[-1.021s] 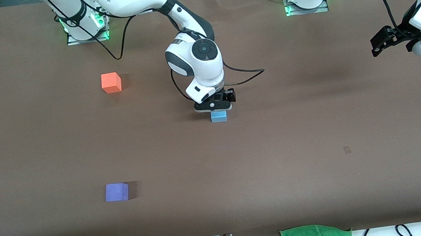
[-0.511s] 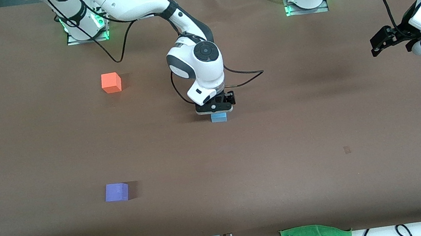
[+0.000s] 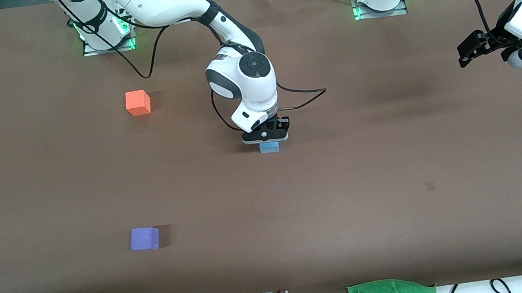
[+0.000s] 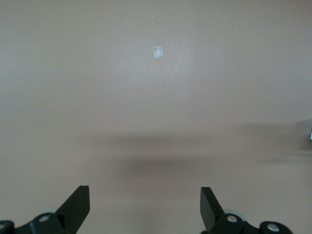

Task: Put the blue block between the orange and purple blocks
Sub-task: 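Close the right gripper on the blue cube, then carry the blue cube with the right gripper toward the orange cube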

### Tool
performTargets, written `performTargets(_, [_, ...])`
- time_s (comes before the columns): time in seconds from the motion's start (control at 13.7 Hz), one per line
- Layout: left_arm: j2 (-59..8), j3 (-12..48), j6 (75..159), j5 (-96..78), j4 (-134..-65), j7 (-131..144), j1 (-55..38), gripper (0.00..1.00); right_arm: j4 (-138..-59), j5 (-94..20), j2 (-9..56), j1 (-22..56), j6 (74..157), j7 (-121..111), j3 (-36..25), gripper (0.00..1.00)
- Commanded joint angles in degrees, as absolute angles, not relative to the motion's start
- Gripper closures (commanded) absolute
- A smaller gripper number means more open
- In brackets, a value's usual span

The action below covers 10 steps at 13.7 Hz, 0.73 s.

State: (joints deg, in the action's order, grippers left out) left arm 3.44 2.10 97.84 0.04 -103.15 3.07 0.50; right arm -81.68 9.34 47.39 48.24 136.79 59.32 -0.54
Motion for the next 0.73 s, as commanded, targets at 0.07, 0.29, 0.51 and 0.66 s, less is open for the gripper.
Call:
performTargets(0.07, [3.4,2.1,96.4,1.1,-101.9,2.4,0.4,0.0,-80.4,9.8,44.0,46.9,134.8,58.2,-1.8,0.55])
performTargets(0.29, [3.4,2.3,96.2,1.1,-101.8,2.5,0.2,0.0,-80.5,7.6,39.0,42.6,124.8,49.1,-1.6,0.55])
performTargets(0.51, [3.3,2.3,96.1,0.7,-101.4,2.4,0.1,0.0,-81.0,2.2,34.2,36.8,115.4,36.2,-1.8,0.55])
performTargets(0.66, [3.3,2.3,96.1,0.7,-101.3,2.6,0.0,0.0,-82.9,1.8,31.5,32.4,110.8,29.7,-1.8,0.55])
